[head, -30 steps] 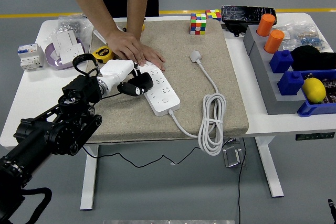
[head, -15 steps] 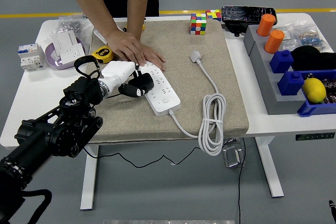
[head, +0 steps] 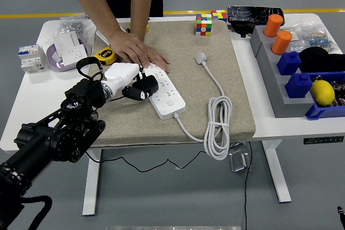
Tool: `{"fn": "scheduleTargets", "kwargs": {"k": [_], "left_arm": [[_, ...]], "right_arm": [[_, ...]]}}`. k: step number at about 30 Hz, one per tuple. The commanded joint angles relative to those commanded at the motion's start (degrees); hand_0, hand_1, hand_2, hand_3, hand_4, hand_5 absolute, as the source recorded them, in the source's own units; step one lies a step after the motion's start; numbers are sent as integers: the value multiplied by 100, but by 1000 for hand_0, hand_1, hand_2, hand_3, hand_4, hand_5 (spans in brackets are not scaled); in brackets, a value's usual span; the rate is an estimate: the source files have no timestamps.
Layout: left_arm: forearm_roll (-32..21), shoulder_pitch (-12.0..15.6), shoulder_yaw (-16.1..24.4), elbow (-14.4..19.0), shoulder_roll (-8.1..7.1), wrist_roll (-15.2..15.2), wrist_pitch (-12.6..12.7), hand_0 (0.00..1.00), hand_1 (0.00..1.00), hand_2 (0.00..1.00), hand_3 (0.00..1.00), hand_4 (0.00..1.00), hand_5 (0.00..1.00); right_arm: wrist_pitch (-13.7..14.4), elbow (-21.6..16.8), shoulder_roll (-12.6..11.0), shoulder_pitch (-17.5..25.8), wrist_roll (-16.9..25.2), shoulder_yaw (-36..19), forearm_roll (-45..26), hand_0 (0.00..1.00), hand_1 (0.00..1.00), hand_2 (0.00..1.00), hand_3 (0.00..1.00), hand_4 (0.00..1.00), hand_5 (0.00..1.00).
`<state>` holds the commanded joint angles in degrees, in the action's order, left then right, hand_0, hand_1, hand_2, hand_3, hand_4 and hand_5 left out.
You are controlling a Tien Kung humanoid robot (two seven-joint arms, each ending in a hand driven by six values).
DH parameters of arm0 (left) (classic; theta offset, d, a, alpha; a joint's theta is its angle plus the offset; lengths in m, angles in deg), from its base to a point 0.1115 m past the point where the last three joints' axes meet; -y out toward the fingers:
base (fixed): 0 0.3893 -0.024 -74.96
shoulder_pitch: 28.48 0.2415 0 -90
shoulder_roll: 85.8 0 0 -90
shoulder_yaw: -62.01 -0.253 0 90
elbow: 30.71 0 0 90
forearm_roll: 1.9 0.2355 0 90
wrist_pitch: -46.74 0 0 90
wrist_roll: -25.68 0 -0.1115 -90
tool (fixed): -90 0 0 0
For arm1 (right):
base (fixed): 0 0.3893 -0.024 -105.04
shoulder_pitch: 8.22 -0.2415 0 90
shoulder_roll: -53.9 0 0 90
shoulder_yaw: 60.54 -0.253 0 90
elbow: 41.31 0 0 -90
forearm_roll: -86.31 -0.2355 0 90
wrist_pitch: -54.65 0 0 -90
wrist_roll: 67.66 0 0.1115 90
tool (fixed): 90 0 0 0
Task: Pick up the plug,place it near the board,insert it into the board,press the button
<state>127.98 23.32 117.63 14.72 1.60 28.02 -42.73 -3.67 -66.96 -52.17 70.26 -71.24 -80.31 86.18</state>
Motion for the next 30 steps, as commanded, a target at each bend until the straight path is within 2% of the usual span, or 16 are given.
{"fn": "scheduleTargets", "kwargs": {"k": [10,16,24,30], "left_arm": [[6,26,148,169,-31,48,58,457,621,544,382,615,239],[11,43,230,330,-59,83,-53,459,622,546,377,611,233],[11,164,531,826,-121,168,-267,468,626,547,377,614,227],[11,427,893,1400,-222,215,-283,468,626,549,377,616,224]], "right_arm": [[0,3,8,-1,-1,-4,-6,929,873,818,844,998,998],[2,1,14,-14,0,-29,5,929,873,818,844,998,998],[0,8,20,-1,-2,-51,-4,929,873,818,844,998,998],[2,5,35,10,-1,-102,17,928,872,818,844,998,998]]}}
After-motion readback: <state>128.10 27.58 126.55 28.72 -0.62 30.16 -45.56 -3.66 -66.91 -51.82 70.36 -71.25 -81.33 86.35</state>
